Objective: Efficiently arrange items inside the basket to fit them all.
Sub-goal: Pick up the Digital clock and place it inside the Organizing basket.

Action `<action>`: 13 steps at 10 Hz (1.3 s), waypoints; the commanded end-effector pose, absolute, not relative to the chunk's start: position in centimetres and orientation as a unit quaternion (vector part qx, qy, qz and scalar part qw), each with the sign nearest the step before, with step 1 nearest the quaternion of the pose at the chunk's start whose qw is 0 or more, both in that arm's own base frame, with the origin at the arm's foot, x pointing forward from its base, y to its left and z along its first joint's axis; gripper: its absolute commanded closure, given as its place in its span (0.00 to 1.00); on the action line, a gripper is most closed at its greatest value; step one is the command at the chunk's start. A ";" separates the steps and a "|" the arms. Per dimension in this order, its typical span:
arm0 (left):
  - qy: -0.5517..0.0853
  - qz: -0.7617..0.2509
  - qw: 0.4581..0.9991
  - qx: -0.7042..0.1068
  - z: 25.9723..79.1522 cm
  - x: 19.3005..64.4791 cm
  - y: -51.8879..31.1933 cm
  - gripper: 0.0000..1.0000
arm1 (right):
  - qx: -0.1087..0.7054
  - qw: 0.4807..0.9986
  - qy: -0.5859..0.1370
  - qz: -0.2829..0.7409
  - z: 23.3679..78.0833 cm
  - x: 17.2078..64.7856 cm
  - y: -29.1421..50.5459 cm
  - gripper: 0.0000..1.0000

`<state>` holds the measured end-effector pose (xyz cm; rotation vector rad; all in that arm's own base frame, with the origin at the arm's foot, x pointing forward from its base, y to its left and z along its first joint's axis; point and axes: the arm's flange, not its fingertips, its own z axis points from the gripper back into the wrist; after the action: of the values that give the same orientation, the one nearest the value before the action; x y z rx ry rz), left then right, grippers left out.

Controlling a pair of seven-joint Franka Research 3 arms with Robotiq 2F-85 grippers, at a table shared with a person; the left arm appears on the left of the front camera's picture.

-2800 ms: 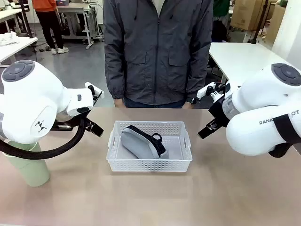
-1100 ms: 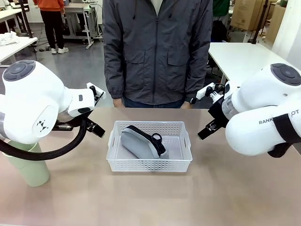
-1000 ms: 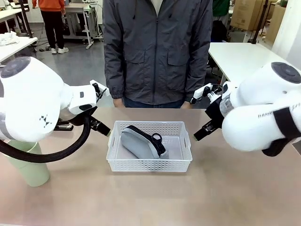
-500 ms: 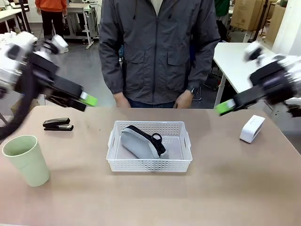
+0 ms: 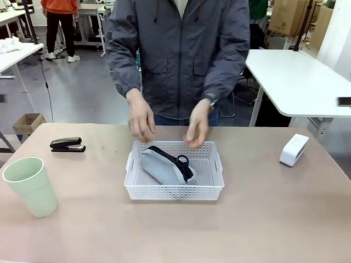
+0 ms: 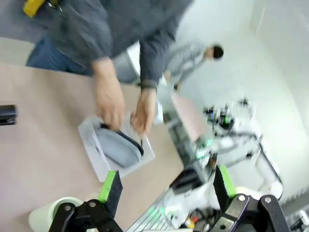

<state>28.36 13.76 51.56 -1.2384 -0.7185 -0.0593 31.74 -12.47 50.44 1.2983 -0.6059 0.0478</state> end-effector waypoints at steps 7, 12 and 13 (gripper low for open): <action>-0.429 0.133 0.668 -0.593 41.1 21.8 13.3 0.00 | 0.592 0.692 -0.372 -0.179 42.9 28.1 -20.1 0.00; -0.417 0.123 0.651 -0.621 42.4 24.4 24.5 0.00 | 0.608 0.683 -0.367 -0.171 42.8 28.2 -23.5 0.00; -0.417 0.123 0.651 -0.621 42.4 24.4 24.5 0.00 | 0.608 0.683 -0.367 -0.171 42.8 28.2 -23.5 0.00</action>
<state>24.29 24.51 42.35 -1.4084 -0.9408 0.2950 28.09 -23.47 42.79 1.3596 -0.8160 -0.3942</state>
